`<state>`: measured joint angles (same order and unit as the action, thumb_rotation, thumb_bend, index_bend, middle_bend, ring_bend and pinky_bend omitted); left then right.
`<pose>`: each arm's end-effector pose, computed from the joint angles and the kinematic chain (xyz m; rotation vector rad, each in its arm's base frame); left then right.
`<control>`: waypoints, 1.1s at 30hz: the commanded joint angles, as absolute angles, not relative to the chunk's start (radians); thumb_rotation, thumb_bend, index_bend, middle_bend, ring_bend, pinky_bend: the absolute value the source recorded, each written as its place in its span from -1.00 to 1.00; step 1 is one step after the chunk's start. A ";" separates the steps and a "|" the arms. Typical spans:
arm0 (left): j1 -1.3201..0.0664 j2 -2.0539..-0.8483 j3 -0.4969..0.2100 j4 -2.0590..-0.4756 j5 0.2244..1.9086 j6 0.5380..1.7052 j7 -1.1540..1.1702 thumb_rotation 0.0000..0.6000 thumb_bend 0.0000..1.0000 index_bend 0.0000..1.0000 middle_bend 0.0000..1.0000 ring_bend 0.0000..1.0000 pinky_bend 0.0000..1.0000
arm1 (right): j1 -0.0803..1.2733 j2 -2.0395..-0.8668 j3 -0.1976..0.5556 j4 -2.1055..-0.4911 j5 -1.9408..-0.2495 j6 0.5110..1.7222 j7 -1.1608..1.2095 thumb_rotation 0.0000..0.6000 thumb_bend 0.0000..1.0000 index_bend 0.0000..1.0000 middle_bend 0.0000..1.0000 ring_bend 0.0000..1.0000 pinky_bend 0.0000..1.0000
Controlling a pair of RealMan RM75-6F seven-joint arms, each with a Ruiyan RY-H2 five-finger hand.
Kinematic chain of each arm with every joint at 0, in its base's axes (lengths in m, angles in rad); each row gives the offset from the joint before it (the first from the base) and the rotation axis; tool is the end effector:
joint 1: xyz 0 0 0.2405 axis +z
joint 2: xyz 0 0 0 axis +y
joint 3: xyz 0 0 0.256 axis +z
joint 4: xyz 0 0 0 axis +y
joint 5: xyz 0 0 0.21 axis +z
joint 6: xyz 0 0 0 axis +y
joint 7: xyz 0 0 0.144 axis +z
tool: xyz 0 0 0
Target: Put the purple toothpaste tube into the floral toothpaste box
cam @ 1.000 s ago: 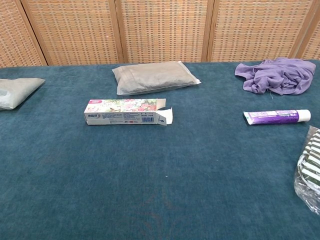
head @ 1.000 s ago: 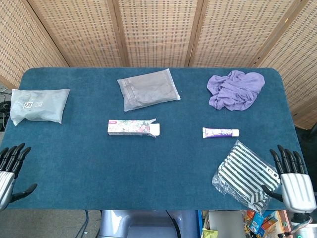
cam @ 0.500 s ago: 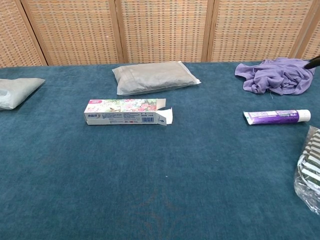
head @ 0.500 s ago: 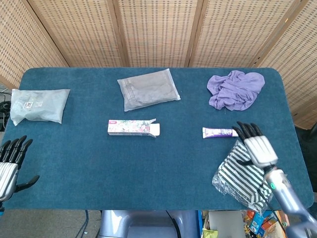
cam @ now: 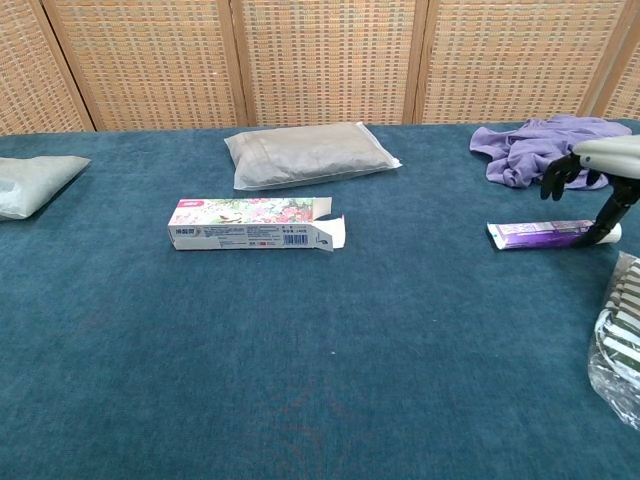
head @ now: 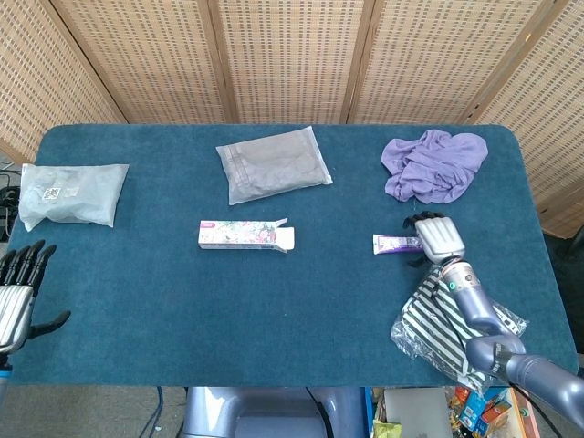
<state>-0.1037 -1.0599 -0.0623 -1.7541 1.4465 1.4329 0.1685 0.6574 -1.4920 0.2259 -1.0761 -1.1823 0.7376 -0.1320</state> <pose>-0.2917 0.1867 0.1619 -1.4187 -0.8806 -0.8112 -0.2716 -0.3939 0.0413 1.7071 -0.9661 0.6403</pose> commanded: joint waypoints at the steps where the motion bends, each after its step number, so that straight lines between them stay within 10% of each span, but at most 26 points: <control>1: -0.109 -1.063 -0.065 -1.753 1.437 1.425 0.175 1.00 -0.61 -1.00 -1.00 -1.00 -1.00 | 0.670 -1.520 0.210 -1.029 -1.187 0.724 -0.107 1.00 -0.82 -0.29 -0.26 -0.49 -0.45; 24: -0.119 -1.069 -0.070 -1.756 1.403 1.422 0.191 1.00 -0.61 -1.00 -1.00 -1.00 -1.00 | 0.724 -1.607 0.178 -0.804 -1.178 0.617 -0.050 1.00 -0.31 -0.18 -0.17 -0.44 -0.44; 33: -0.125 -1.075 -0.067 -1.755 1.401 1.417 0.201 1.00 -0.61 -1.00 -1.00 -1.00 -1.00 | 0.718 -1.600 0.166 -0.816 -1.232 0.658 0.022 1.00 -0.11 0.21 0.19 -0.14 -0.19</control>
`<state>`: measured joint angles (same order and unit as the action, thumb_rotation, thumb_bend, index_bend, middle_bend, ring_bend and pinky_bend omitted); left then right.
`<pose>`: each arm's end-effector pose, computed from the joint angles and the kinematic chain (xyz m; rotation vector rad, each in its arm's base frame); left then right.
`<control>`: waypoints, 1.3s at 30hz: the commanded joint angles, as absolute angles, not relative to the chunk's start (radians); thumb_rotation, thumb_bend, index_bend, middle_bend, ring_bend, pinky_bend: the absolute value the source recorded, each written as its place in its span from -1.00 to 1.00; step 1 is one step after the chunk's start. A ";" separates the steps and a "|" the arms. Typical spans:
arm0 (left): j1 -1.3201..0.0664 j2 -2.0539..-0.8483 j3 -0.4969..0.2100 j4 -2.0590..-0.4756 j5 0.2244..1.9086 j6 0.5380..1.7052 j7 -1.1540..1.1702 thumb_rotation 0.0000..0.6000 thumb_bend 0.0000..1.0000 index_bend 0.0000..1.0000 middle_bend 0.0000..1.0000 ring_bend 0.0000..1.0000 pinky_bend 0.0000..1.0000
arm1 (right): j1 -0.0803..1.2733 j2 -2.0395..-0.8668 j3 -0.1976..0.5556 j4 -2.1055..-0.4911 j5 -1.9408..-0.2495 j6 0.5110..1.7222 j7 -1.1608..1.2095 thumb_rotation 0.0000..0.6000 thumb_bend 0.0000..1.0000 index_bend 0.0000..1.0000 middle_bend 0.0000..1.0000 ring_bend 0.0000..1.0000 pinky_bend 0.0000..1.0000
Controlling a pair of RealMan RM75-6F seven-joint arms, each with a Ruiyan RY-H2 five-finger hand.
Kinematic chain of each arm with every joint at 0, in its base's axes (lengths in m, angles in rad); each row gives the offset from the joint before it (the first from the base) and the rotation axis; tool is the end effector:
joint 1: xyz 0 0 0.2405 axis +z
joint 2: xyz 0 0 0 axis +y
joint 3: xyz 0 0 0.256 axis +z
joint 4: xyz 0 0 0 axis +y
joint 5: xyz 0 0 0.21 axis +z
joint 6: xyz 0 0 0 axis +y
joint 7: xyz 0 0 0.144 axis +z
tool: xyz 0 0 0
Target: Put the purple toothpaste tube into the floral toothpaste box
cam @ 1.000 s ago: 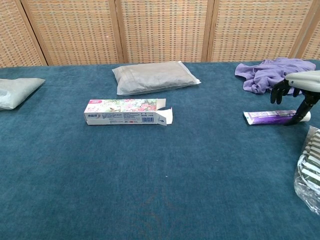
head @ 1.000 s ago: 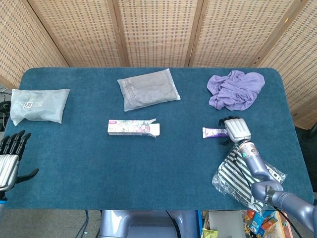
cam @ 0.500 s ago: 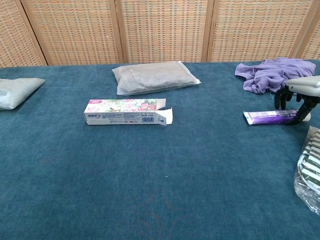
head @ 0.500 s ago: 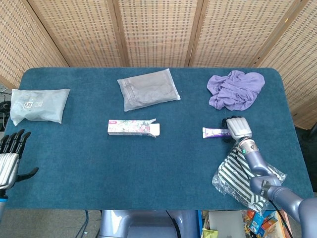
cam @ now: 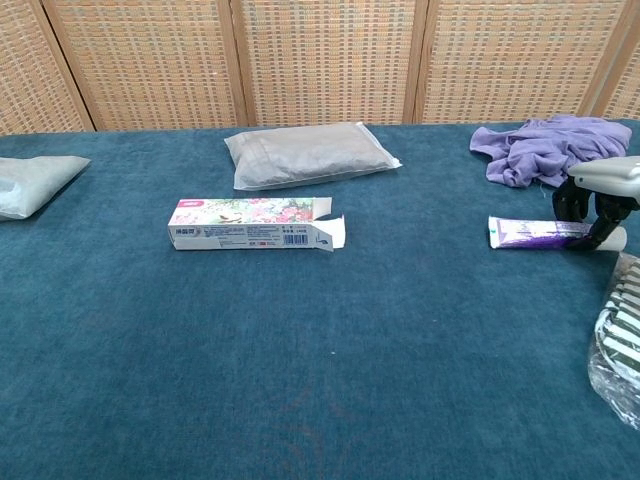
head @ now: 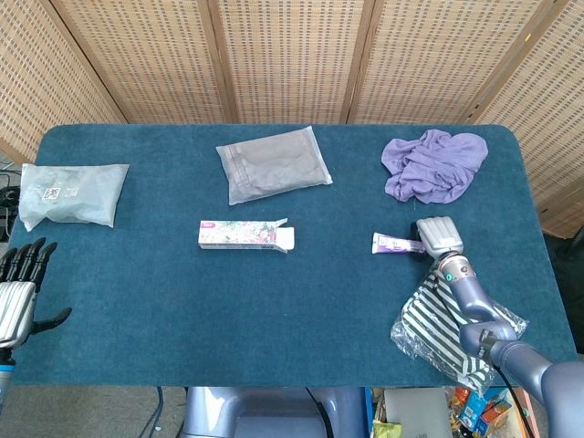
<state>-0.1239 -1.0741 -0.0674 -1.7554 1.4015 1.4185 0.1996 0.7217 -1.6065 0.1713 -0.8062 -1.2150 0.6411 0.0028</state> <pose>-0.2927 0.1933 0.1580 -1.4079 -0.8869 -0.7862 -0.2953 -0.4145 0.0255 1.7090 -0.9906 0.5435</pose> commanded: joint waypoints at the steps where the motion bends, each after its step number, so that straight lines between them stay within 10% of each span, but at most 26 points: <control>1: -0.126 -1.077 -0.066 -1.754 1.400 1.415 0.203 1.00 -0.61 -1.00 -1.00 -1.00 -1.00 | 0.715 -1.595 0.164 -0.825 -1.243 0.667 0.037 1.00 -0.06 0.22 0.20 -0.13 -0.17; 16: -0.383 -1.080 -0.156 -1.669 1.396 1.109 0.172 1.00 -0.61 -1.00 -1.00 -1.00 -1.00 | 0.614 -1.357 0.115 -1.148 -1.416 0.907 0.232 1.00 0.04 0.22 0.21 -0.13 -0.16; 39: -0.873 -1.620 -0.225 -1.068 1.307 0.643 0.076 1.00 -0.62 -1.00 -1.00 -1.00 -1.00 | 0.520 -1.165 0.080 -1.408 -1.419 1.027 0.070 1.00 0.12 0.22 0.21 -0.13 -0.16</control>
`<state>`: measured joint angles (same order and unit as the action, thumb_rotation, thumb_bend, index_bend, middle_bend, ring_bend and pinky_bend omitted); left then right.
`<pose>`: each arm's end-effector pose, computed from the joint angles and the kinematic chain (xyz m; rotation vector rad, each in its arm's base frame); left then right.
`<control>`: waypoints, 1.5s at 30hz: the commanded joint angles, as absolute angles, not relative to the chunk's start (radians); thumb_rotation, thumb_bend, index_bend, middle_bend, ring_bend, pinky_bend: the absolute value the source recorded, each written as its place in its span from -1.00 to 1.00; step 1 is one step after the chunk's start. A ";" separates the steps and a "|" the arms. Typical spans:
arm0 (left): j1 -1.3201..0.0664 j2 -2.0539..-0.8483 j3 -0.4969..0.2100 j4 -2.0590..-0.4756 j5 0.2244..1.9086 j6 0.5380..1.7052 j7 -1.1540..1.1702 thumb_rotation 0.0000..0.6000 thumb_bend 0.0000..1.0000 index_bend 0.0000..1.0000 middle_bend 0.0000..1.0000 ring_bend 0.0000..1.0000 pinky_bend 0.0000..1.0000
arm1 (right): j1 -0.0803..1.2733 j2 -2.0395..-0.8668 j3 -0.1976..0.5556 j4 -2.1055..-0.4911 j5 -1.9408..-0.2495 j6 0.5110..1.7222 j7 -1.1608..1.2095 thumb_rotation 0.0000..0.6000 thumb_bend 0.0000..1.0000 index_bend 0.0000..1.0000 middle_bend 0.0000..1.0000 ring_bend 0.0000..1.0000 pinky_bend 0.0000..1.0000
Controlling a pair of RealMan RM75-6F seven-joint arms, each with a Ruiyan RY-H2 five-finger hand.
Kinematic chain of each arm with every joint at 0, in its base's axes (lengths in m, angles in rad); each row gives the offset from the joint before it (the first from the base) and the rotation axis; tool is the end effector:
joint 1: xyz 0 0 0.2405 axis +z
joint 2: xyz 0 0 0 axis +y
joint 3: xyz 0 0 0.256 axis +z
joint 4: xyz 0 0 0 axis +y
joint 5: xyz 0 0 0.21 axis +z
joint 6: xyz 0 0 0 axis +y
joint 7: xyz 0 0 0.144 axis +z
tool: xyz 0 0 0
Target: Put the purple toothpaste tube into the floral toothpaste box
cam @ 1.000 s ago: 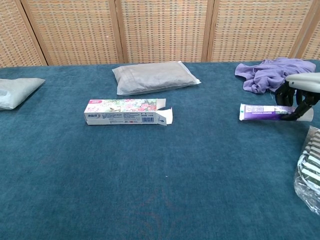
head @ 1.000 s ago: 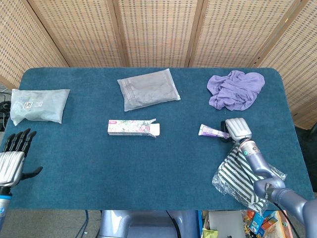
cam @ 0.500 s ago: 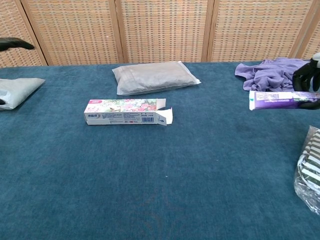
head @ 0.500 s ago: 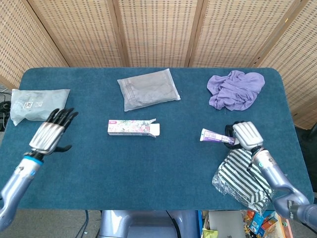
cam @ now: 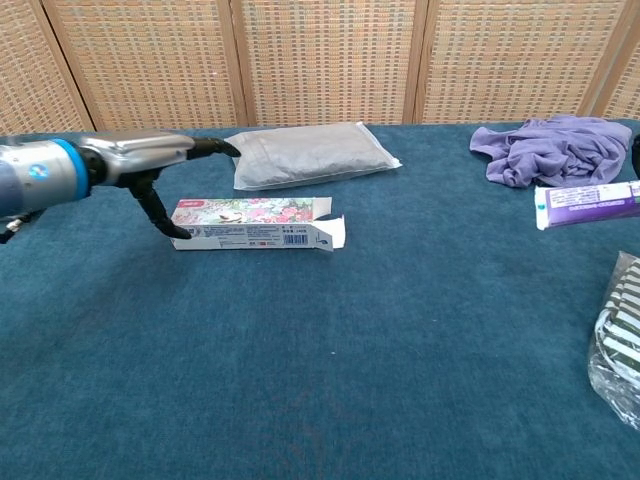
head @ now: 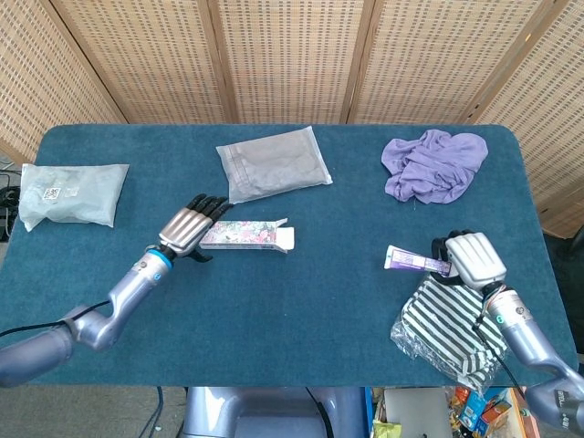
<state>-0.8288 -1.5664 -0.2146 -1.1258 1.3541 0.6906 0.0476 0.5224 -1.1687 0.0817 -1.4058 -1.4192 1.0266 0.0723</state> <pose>-0.1705 0.4041 -0.0134 -2.0121 -0.8625 -0.8097 -0.2747 -0.3244 0.1207 1.7536 -0.8813 0.8129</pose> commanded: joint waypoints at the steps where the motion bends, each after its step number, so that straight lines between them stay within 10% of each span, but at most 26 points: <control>1: -0.881 -1.632 -0.227 -1.053 1.294 0.635 0.083 1.00 -0.62 -1.00 -1.00 -1.00 -1.00 | 0.519 -1.163 0.079 -1.409 -1.419 1.028 0.070 1.00 0.12 0.22 0.21 -0.13 -0.16; 7: -0.919 -1.708 -0.236 -0.963 1.236 0.602 0.080 1.00 -0.62 -0.97 -1.00 -0.98 -0.75 | 0.511 -1.149 0.079 -1.421 -1.422 1.040 0.063 1.00 0.12 0.22 0.22 -0.13 -0.16; 17: -0.930 -1.771 -0.217 -0.871 1.244 0.633 0.048 1.00 -0.55 0.02 -0.11 -0.16 -0.05 | 0.507 -1.124 0.082 -1.452 -1.426 1.048 0.041 1.00 0.18 0.22 0.22 -0.13 -0.16; 32: -0.799 -1.699 -0.169 -0.961 1.524 1.042 -0.681 1.00 -0.50 0.11 -0.03 -0.10 -0.03 | 0.537 -0.946 0.160 -1.708 -1.407 1.079 -0.083 1.00 0.20 0.23 0.23 -0.12 -0.16; 45: -0.811 -1.787 -0.130 -0.883 1.603 1.187 -0.819 1.00 -0.49 0.14 -0.01 -0.10 -0.03 | 0.645 -0.758 0.307 -1.968 -1.265 1.025 -0.230 1.00 0.21 0.23 0.23 -0.12 -0.16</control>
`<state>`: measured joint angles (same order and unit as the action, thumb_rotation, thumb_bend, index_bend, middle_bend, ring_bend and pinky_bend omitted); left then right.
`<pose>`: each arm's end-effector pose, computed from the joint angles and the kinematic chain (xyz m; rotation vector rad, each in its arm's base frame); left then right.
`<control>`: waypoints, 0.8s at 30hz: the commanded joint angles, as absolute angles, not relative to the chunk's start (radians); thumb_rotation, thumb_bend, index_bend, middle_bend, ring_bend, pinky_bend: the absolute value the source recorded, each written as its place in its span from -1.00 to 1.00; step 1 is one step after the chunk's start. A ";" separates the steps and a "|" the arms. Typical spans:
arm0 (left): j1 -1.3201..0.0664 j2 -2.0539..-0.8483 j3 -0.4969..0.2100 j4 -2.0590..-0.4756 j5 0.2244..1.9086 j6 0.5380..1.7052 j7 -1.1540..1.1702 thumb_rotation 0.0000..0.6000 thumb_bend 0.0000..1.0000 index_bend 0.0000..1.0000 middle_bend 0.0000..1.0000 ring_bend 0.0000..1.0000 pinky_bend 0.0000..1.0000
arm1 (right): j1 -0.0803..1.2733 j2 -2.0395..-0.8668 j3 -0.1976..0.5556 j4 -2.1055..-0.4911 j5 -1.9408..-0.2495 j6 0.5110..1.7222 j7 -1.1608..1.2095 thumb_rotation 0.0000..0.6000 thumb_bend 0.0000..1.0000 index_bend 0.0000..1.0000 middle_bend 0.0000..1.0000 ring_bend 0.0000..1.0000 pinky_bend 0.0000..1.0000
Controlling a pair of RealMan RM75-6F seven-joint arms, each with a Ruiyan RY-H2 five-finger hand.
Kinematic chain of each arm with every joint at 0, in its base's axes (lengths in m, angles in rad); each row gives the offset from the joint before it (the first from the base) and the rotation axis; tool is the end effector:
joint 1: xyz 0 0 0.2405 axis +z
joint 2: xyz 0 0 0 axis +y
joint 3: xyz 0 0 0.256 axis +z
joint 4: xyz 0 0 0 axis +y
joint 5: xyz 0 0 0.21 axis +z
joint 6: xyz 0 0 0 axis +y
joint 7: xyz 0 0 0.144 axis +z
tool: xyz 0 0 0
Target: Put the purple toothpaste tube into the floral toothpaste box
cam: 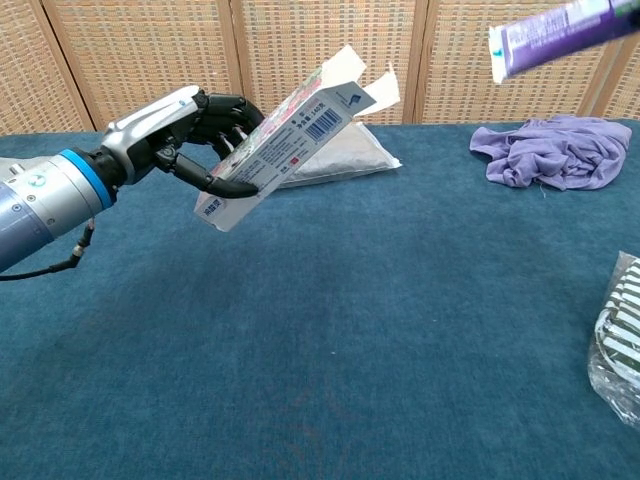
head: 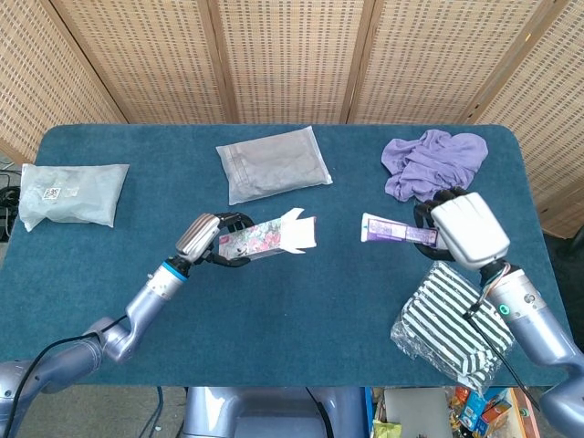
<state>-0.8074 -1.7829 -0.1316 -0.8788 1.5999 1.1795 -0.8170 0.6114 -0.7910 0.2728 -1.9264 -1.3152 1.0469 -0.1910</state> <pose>-0.1431 0.3796 -0.0314 -1.7723 -1.3093 -1.6603 -0.1338 -0.3263 0.2068 1.7804 -0.5836 0.9818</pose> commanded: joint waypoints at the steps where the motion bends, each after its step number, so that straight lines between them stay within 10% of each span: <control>1: -0.811 -1.788 -0.129 -0.885 1.603 1.191 -0.820 1.00 -0.49 0.14 -0.01 -0.10 -0.03 | 0.653 -0.749 0.314 -1.979 -1.247 1.019 -0.241 1.00 0.21 0.23 0.23 -0.12 -0.16; 24: -0.777 -1.731 -0.127 -0.891 1.602 1.317 -0.895 1.00 -0.42 0.19 0.02 -0.09 -0.03 | 0.778 -0.617 0.408 -2.174 -1.071 0.971 -0.370 1.00 0.21 0.24 0.24 -0.11 -0.16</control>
<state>-0.7759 -1.7379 -0.1248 -0.8837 1.6018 1.3134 -0.9018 0.7727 -0.6218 0.4056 -2.1681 -1.0751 0.9729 -0.3644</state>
